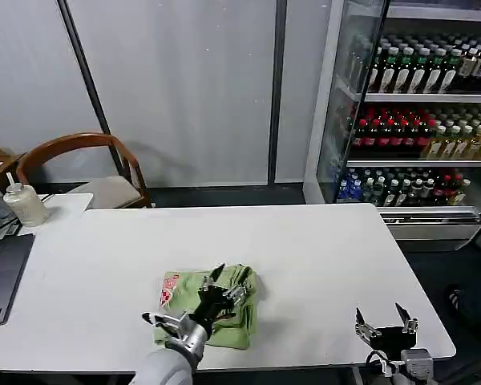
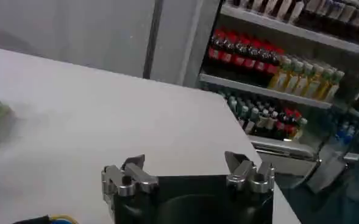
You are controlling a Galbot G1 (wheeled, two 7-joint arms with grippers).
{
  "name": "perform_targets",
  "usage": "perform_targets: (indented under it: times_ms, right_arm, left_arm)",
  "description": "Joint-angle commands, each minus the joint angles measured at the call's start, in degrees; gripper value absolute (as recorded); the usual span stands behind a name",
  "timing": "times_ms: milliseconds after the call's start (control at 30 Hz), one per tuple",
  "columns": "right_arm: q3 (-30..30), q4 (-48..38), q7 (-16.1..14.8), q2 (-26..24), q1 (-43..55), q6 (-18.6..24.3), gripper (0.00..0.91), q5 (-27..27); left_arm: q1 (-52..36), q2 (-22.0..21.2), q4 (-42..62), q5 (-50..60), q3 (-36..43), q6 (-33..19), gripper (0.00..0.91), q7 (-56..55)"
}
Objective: Fold and organize the clothes.
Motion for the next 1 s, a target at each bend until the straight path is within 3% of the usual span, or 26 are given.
perform_targets:
  times_ms: [33,100,367,700,833,867,900,933,1000]
  right_arm:
    - [-3.9,-1.9,-0.1,0.7,4.8,0.1,0.907,-0.2]
    - [-4.6,-2.7,-0.2,1.0,5.9,0.2,0.907,-0.3]
    - [-4.7,-3.2,-0.5,1.6,8.0,0.0,0.907,-1.1]
    - [-3.3,-3.6,-0.8,1.1,8.2,0.1,0.907,-1.1]
    - [-4.1,-4.3,-0.9,1.1,9.0,-0.1,0.907,-1.1]
    - [-4.4,-4.4,-0.9,1.0,9.4,-0.2,0.907,-1.1]
    - [-4.6,-4.6,-0.9,0.8,9.8,-0.3,0.907,-1.1]
    - [-4.8,-4.6,-0.9,0.6,10.1,-0.4,0.907,-1.1]
    - [-4.8,-4.5,-1.0,0.2,10.4,-0.6,0.907,-1.0]
  left_arm:
    - [8.1,8.4,-3.0,1.2,-13.3,-2.1,0.907,-3.6]
    - [10.6,8.8,-0.9,0.3,-14.5,3.0,0.907,-8.3]
    - [11.2,4.4,7.3,1.7,-10.7,1.2,0.907,-11.6]
    - [9.3,4.5,8.5,-2.1,-10.3,3.4,0.907,-14.4]
    - [8.4,3.3,8.7,-3.0,-9.3,1.7,0.907,-13.1]
    - [8.0,3.1,8.8,-3.1,-9.1,1.6,0.746,-13.2]
    - [7.7,3.0,9.2,-3.3,-9.0,1.8,0.141,-13.2]
    - [7.5,3.0,9.4,-3.4,-8.9,1.7,0.020,-13.3]
    - [7.5,3.0,9.4,-4.1,-8.9,1.7,0.020,-13.3]
